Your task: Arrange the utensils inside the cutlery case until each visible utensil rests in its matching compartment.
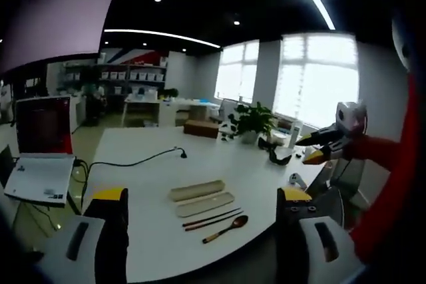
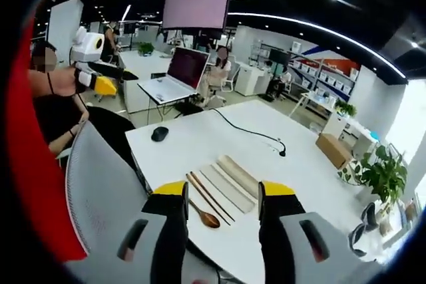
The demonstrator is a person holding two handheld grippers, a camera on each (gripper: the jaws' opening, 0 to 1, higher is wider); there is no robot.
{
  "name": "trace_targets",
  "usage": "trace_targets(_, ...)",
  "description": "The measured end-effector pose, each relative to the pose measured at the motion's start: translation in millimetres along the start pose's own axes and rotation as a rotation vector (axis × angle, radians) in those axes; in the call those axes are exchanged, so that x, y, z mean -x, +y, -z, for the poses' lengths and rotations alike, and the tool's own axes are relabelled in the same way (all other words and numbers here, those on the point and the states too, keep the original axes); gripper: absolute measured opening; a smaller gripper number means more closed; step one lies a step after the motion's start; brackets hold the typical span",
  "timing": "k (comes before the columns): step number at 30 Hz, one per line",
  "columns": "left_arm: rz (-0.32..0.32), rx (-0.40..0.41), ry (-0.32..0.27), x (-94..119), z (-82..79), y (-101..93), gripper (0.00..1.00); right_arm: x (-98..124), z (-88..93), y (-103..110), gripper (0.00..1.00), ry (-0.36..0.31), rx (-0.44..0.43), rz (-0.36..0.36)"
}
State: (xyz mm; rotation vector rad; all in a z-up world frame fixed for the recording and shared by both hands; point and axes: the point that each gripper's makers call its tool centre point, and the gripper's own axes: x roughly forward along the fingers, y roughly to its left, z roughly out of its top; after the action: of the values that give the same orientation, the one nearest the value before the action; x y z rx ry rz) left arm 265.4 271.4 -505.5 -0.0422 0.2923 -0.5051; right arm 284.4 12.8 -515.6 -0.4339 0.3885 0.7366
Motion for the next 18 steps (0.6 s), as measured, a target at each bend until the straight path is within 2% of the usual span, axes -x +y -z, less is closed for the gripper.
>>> trace_targets(3,0.008,-0.011,0.014,0.1,2.5,3.7,0.94,-6.2,-0.9,-5.3,0.39,0.016,0.007,0.019)
trace_targets(6,0.022,-0.038,0.024,0.9,5.5,8.7,0.94,-13.2,-5.7,-9.3,0.38,0.015,-0.022,0.015)
trace_targets(9,0.025,-0.05,0.024,-1.0,4.1,12.3,0.94,-16.5,-8.1,-11.5,0.32,0.04,0.03,0.009)
trace_targets(12,-0.003,-0.03,-0.018,-3.8,-4.1,15.4,0.95,-18.9,-12.7,-15.4,0.27,0.021,0.036,0.007)
trace_targets(15,0.032,-0.004,-0.008,-13.2,-3.4,10.8,0.96,-21.5,-14.0,-15.5,0.31,0.021,-0.006,0.01)
trace_targets(18,0.072,-0.046,0.008,-20.5,-2.0,6.1,0.96,-25.1,-13.1,-7.5,0.3,0.026,0.001,-0.002)
